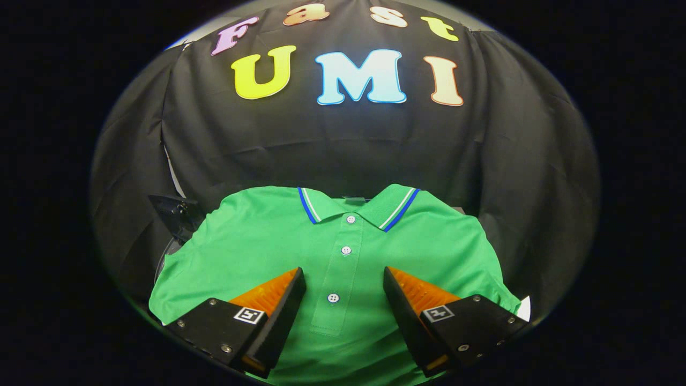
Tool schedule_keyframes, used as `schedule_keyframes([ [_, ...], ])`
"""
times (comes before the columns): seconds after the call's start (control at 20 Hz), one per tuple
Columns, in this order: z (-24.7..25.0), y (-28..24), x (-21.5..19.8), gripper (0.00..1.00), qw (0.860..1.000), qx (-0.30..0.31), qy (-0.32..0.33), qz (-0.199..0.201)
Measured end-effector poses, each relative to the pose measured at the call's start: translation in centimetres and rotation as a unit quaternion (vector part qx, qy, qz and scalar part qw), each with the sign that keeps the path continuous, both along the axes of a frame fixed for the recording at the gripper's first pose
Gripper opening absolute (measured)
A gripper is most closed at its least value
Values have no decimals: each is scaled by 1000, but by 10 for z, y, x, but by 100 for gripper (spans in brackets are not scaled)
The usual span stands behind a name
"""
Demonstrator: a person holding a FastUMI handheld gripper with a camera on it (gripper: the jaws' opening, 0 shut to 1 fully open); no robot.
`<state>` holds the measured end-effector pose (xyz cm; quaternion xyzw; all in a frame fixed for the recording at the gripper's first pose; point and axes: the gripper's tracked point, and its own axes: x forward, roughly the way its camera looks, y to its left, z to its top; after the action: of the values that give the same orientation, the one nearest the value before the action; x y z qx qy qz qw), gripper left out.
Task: Put the clothes into the washing machine and then close the washing machine lid.
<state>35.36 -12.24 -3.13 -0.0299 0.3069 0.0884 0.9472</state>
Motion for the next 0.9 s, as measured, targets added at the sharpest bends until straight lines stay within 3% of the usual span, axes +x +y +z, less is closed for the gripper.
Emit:
schedule_keyframes([
  [0.1, -1, 1, -1, 84, 1000, 3, -2, 7],
  [0.45, -1, 12, -2, 12, 998, 56, 1, 17],
  [0.6, 1, 13, -4, 2, 996, 84, 13, 17],
  [0.9, 17, 18, -5, 0, 994, 107, -10, 8],
])
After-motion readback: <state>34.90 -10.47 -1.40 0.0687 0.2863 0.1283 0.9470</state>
